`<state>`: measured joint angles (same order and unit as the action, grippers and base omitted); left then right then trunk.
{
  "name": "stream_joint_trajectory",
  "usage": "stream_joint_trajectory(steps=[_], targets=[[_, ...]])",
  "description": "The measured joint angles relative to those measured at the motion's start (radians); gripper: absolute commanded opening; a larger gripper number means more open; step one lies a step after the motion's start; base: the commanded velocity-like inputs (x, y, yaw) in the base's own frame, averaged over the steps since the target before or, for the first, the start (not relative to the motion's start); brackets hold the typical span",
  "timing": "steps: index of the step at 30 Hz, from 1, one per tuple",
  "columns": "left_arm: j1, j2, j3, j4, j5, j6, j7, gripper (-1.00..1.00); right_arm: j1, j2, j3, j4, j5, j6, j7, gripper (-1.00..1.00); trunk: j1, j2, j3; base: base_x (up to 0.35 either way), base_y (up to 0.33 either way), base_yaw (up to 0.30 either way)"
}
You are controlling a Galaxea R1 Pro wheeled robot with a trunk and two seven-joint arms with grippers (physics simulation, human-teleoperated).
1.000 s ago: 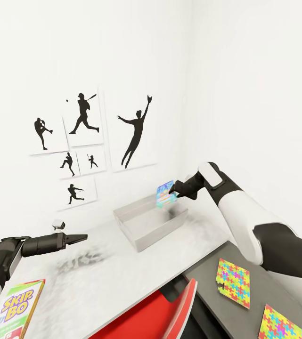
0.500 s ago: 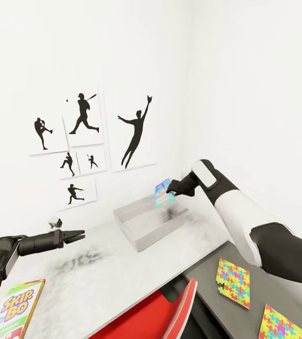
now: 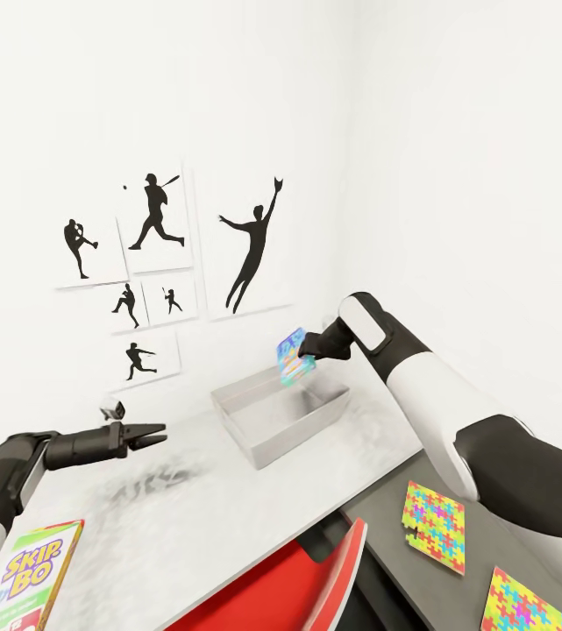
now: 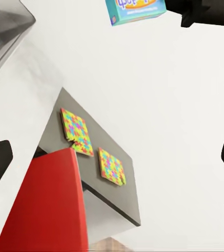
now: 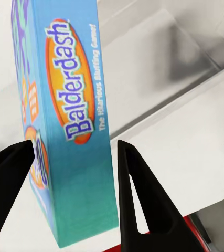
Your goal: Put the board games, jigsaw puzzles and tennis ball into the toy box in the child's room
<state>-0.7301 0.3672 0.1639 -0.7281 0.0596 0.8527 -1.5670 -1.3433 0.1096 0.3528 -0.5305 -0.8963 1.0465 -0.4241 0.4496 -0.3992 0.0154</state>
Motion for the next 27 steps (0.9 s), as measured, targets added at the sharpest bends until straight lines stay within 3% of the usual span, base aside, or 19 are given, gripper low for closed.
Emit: stream_joint_trajectory(steps=[8,27], targets=[[0.000,0.004,-0.013,-0.006,-0.001,-0.002,0.000,1.00,0.000,-0.006,-0.001,-0.001,-0.001,-0.001,-0.003,-1.00,0.000,0.000,0.000,0.000,0.000,0.000],[0.000,0.007,-0.012,-0.007,-0.001,-0.005,0.000,1.00,-0.003,-0.009,-0.009,0.000,0.000,-0.004,-0.005,-1.00,0.000,0.001,-0.028,0.000,0.000,0.000]])
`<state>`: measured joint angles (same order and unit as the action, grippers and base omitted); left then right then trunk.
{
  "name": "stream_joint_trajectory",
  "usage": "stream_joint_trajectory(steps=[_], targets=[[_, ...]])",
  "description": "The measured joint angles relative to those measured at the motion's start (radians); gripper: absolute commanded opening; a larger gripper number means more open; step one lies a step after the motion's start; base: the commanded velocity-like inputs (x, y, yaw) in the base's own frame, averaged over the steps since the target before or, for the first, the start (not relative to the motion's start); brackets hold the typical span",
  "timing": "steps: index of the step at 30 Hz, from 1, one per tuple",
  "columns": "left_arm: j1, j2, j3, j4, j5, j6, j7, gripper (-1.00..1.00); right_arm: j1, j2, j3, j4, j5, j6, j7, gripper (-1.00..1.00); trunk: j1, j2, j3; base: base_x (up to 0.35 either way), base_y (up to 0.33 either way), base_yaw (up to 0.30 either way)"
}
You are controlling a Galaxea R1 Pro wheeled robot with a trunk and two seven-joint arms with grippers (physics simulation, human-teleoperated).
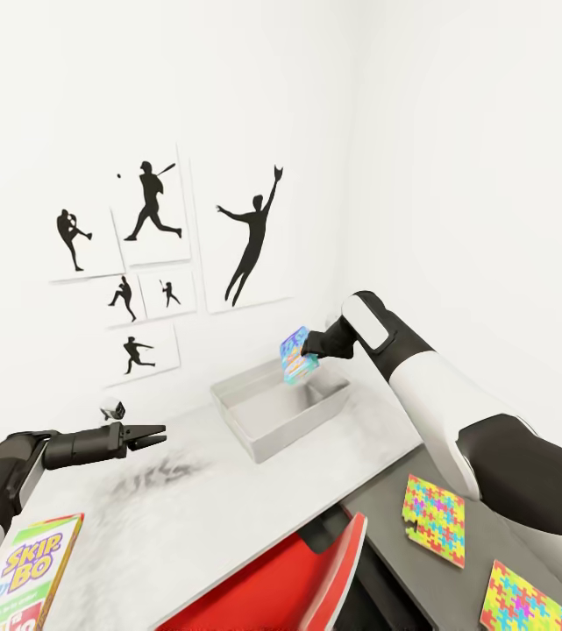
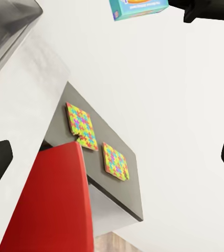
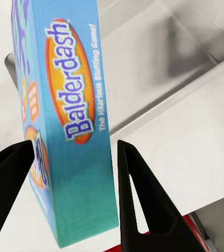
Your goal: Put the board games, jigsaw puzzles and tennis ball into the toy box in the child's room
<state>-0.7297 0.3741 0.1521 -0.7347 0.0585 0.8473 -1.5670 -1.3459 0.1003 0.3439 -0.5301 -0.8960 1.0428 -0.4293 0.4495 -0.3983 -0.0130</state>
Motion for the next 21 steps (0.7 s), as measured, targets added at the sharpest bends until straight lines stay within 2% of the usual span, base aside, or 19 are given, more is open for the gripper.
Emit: stream_joint_trajectory(steps=[21], targets=[[0.000,0.000,0.000,0.000,0.000,0.000,0.000,1.00,-0.003,0.000,0.000,0.000,0.000,-0.001,0.000,-1.00,0.000,0.001,-0.034,0.000,0.000,0.000]])
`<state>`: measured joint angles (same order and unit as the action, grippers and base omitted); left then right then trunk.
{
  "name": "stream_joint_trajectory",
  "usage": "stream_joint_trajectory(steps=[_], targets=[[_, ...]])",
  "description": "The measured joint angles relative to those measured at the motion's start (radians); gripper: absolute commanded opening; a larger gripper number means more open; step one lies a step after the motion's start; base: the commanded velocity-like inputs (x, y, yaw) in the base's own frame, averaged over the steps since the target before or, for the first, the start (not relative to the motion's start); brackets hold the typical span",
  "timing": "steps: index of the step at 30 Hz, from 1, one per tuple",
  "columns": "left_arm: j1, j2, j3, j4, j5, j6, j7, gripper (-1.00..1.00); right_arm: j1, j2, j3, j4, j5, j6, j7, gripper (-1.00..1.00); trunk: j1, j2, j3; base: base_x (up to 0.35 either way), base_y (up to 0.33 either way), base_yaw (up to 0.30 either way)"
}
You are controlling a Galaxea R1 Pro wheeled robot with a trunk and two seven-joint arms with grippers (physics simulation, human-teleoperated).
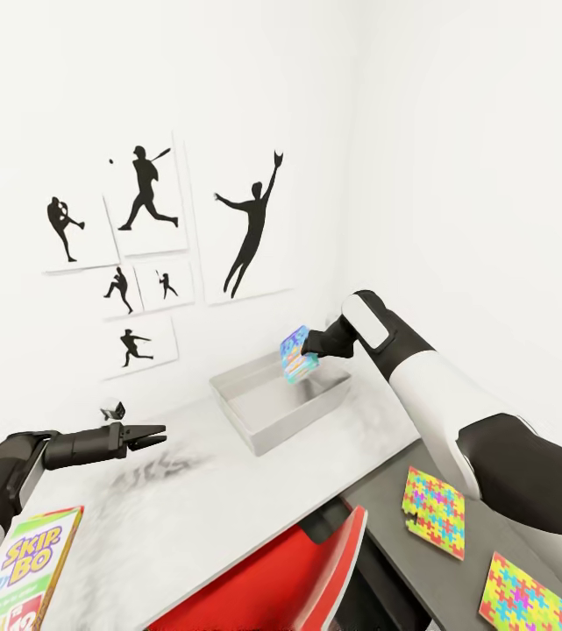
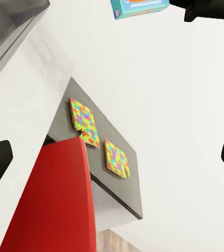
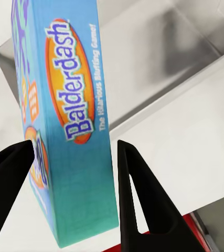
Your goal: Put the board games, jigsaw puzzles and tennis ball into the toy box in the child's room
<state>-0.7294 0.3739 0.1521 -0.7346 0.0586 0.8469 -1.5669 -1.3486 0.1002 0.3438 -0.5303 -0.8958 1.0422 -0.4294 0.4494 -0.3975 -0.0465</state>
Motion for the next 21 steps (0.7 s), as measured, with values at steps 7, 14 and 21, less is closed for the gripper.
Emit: stream_joint_trajectory(steps=[7,14,21], targets=[[0.000,0.000,0.000,0.000,0.000,0.000,0.000,1.00,-0.001,0.000,0.000,-0.001,-0.001,0.001,0.000,-1.00,0.000,0.000,-0.012,0.000,0.000,0.000],[0.000,0.000,0.000,-0.001,0.000,-0.001,0.000,1.00,-0.002,0.000,0.000,-0.001,-0.001,0.001,-0.001,-1.00,0.000,0.000,-0.023,0.000,0.000,0.000],[-0.001,0.001,0.008,-0.015,0.001,0.007,0.000,1.00,-0.002,0.000,0.000,-0.001,0.000,0.001,-0.001,-1.00,0.000,0.000,-0.035,0.000,0.000,0.000]])
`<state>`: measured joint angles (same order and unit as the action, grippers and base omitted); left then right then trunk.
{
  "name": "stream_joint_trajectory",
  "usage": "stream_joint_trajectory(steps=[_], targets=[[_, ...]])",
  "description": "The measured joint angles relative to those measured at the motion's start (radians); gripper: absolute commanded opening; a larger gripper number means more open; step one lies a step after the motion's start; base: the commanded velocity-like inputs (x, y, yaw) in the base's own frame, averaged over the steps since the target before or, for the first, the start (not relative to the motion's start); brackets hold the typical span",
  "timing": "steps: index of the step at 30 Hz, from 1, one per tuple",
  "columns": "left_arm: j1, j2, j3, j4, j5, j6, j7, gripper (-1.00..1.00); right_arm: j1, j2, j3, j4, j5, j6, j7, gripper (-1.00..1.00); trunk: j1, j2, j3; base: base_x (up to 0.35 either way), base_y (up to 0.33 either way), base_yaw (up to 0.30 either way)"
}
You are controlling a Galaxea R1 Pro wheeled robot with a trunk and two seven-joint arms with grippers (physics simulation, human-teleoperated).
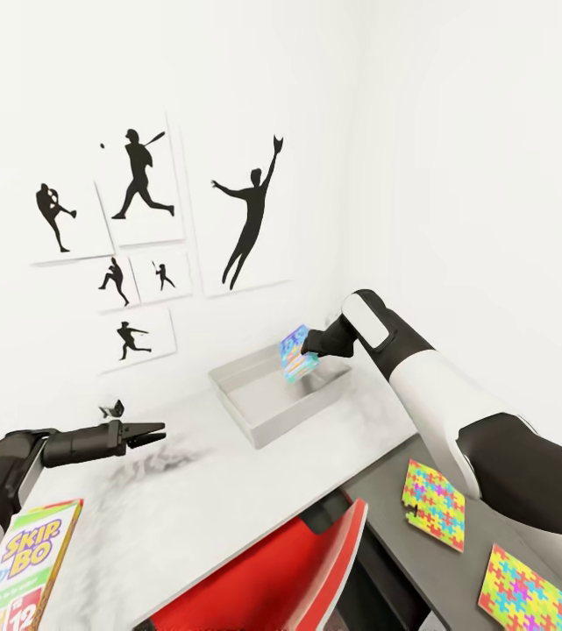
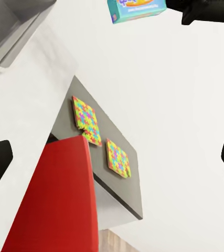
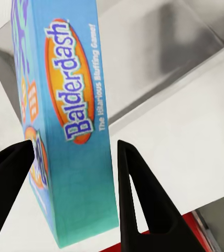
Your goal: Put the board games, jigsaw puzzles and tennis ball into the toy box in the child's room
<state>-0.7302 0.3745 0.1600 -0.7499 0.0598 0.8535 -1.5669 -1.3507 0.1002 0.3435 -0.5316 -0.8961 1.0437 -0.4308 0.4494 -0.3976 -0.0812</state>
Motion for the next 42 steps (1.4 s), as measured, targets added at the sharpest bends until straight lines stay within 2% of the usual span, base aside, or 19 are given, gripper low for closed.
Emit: stream_joint_trajectory(steps=[2,4,9,14,32,42], targets=[[-0.004,0.001,0.001,-0.022,0.000,0.013,0.000,1.00,0.000,0.000,-0.001,-0.001,0.000,0.000,-0.001,-1.00,0.000,0.000,-0.003,0.000,0.000,0.000],[-0.006,0.001,0.002,-0.061,0.000,0.055,0.000,1.00,-0.005,0.002,-0.001,-0.004,-0.002,-0.001,-0.001,-1.00,0.000,0.000,-0.007,0.000,0.000,0.000],[-0.010,0.003,0.002,-0.209,0.001,0.158,0.000,1.00,-0.025,0.008,-0.001,-0.007,-0.002,0.000,-0.002,-1.00,0.000,0.000,-0.015,0.000,0.000,0.000],[-0.015,0.003,0.003,-0.287,0.001,0.179,0.000,1.00,-0.031,0.008,-0.001,-0.010,-0.001,-0.001,-0.003,-1.00,0.000,0.000,-0.023,0.000,0.000,0.000],[-0.022,0.003,0.002,-0.307,0.001,0.174,0.000,1.00,-0.032,0.008,-0.001,-0.014,-0.001,-0.007,-0.003,-1.00,0.000,0.000,-0.053,0.000,0.000,0.000],[-0.022,0.003,0.001,-0.310,0.001,0.173,0.000,1.00,-0.032,0.009,-0.001,-0.026,0.000,-0.045,-0.003,-1.00,0.000,0.000,-0.069,0.000,0.000,0.000]])
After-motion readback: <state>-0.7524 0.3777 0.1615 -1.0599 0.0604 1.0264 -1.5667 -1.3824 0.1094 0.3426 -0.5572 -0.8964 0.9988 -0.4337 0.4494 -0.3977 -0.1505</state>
